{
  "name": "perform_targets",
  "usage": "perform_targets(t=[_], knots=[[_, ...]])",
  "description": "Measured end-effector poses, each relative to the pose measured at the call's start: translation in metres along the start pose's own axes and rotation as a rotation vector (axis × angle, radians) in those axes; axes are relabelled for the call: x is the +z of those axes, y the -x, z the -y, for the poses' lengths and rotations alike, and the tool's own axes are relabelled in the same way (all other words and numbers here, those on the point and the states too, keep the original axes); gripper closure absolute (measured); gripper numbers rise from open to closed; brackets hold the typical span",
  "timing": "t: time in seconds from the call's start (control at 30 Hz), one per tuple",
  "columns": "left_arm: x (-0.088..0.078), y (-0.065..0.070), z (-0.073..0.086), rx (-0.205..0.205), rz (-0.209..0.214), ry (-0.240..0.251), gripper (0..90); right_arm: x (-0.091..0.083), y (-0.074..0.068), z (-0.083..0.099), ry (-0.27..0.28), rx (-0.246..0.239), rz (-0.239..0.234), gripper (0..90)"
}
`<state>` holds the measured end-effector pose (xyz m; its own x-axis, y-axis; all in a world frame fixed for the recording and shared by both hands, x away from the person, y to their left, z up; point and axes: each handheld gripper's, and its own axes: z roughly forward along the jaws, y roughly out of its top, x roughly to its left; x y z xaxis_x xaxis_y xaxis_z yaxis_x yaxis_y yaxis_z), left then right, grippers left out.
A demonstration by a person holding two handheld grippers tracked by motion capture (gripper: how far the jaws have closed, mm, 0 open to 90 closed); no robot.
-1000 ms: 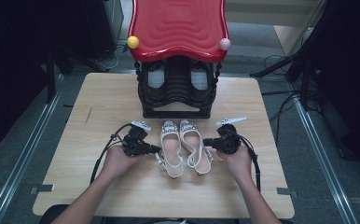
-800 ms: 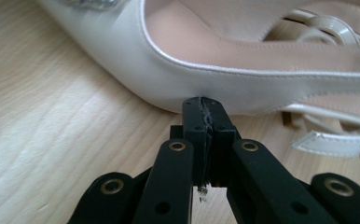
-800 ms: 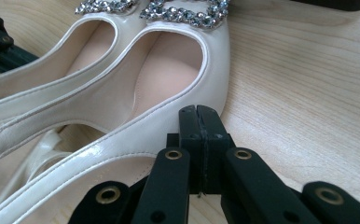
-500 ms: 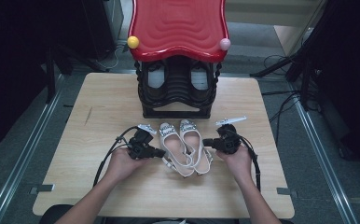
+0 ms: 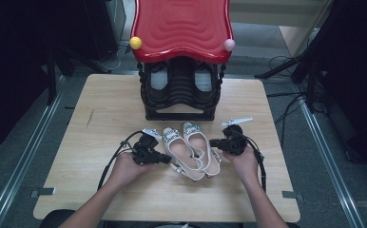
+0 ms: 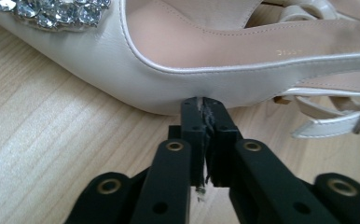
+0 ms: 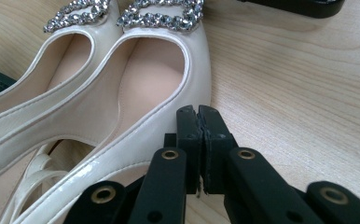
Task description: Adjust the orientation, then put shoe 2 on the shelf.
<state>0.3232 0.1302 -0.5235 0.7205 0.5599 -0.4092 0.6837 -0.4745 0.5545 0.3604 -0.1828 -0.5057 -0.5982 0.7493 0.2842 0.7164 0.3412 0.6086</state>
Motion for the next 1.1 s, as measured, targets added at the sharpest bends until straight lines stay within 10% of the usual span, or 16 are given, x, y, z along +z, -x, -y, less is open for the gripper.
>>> perform_targets(t=[0.6,1.1], knots=[[-0.038,-0.012,0.002,-0.026,-0.064,0.086,68.6,-0.024,-0.014,-0.006,0.120,-0.013,-0.052,77.8],[-0.055,-0.017,0.011,-0.041,-0.103,0.120,61.3,-0.022,-0.041,-0.018,0.115,-0.059,-0.071,72.6]])
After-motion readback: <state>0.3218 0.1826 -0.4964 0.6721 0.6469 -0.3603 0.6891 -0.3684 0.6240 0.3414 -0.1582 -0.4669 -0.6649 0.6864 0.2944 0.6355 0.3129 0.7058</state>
